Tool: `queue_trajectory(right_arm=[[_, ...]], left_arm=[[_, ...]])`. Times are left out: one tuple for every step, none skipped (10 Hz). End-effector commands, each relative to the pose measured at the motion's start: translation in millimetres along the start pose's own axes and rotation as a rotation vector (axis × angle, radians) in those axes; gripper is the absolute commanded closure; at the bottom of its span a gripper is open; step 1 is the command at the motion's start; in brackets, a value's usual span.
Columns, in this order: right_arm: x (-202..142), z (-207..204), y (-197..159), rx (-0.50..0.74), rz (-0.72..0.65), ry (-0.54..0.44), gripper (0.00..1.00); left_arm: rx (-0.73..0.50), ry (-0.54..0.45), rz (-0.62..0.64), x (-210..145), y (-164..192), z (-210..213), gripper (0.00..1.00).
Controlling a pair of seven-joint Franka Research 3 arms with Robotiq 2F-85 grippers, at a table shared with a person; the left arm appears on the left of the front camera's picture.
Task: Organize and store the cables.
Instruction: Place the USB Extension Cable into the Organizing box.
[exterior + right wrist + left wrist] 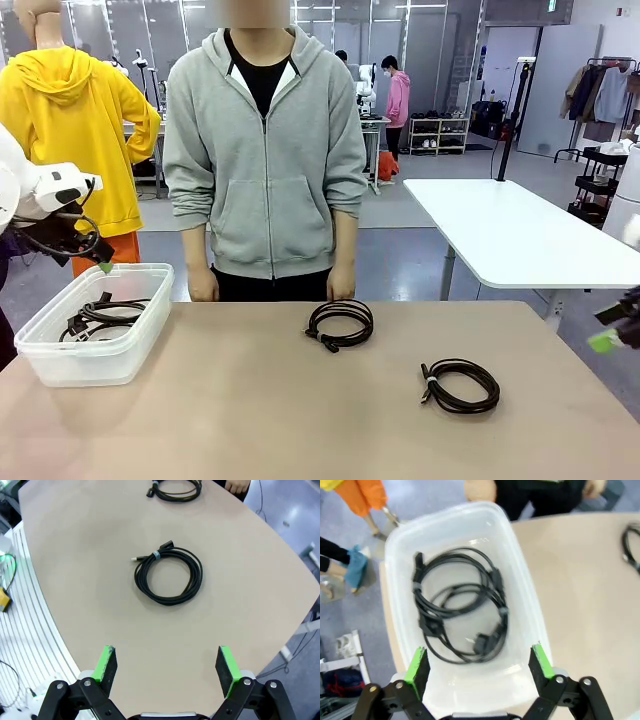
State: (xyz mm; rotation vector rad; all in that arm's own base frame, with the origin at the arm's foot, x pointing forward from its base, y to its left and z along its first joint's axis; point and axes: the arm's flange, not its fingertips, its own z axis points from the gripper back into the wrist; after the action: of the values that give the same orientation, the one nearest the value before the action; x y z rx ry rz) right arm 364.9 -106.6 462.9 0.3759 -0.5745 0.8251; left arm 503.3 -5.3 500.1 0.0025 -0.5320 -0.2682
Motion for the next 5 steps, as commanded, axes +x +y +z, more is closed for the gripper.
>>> queue_trajectory(right_arm=[[36, -13, 2, 0.009, -0.074, 0.111, 0.00], [54, -30, 10, -0.031, -0.113, 0.170, 0.00], [67, -49, 17, -0.046, -0.141, 0.218, 0.00], [78, -68, 21, -0.091, -0.172, 0.260, 0.00], [89, -86, 26, -0.089, -0.225, 0.269, 0.00]], left_arm=[[-0.096, 0.044, -0.114, -33, -2, 29, 0.00], [-0.127, 0.024, -0.180, -46, -10, 39, 0.00], [-0.164, -0.008, -0.254, -57, -21, 41, 0.00], [-0.175, -0.014, -0.331, -67, -32, 41, 0.00], [-0.199, -0.036, -0.371, -76, -42, 41, 0.00]])
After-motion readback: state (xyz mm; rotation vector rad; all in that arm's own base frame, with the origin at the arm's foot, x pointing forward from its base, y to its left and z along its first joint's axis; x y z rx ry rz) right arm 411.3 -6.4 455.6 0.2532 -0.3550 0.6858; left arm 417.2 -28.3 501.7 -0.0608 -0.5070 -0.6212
